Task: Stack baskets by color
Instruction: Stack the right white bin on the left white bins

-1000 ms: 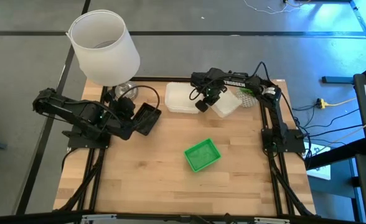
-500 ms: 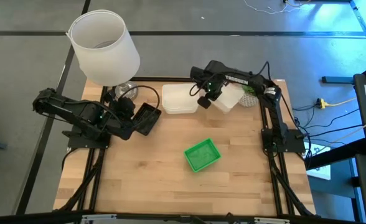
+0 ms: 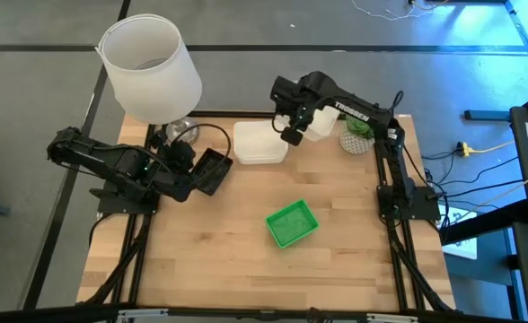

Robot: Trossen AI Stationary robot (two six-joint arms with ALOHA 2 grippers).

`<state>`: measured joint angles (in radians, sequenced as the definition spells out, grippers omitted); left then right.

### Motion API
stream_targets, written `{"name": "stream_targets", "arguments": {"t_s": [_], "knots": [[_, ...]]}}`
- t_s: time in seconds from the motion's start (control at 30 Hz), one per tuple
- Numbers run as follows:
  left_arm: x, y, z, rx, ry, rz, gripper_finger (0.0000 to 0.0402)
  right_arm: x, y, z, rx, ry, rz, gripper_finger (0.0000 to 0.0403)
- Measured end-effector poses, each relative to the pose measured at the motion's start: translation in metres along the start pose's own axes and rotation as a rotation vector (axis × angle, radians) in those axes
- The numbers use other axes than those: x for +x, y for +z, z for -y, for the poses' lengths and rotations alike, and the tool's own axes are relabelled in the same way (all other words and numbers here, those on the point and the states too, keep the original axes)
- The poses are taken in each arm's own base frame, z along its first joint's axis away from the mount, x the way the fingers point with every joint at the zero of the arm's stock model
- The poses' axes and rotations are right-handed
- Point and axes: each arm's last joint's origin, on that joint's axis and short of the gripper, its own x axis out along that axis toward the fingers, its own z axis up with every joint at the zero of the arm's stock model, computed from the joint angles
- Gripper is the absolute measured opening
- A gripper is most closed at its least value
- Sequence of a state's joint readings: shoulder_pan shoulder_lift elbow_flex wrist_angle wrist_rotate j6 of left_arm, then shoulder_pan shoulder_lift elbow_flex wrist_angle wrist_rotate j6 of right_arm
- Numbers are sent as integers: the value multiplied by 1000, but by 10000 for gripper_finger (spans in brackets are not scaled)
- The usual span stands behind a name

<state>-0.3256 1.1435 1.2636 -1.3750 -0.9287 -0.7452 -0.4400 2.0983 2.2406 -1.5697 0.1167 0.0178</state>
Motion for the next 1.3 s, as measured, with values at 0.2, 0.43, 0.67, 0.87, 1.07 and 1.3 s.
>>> {"name": "stream_targets", "arguments": {"t_s": [0.2, 0.43, 0.67, 0.87, 1.07, 1.3], "knots": [[0, 0, 0, 49, -6, -5, 54, -24, 1, -18, -316, 8, 93, 0], [0, 0, 0, 50, 0, 0, 54, -31, -2, -52, -813, 28, 126, 0], [0, 1, -1, 258, 23, 16, 54, -35, -8, -85, -1210, 3, 142, 0], [0, 0, 0, 585, 3, 4, 54, -39, -14, -105, -1469, -73, 126, 0], [0, 7, 8, 980, -76, 68, 54, -42, -15, -115, -1606, -208, 90, 0], [-4, 22, 23, 1158, -255, 257, 54, -43, -16, -122, -1673, -242, 91, 0]]}}
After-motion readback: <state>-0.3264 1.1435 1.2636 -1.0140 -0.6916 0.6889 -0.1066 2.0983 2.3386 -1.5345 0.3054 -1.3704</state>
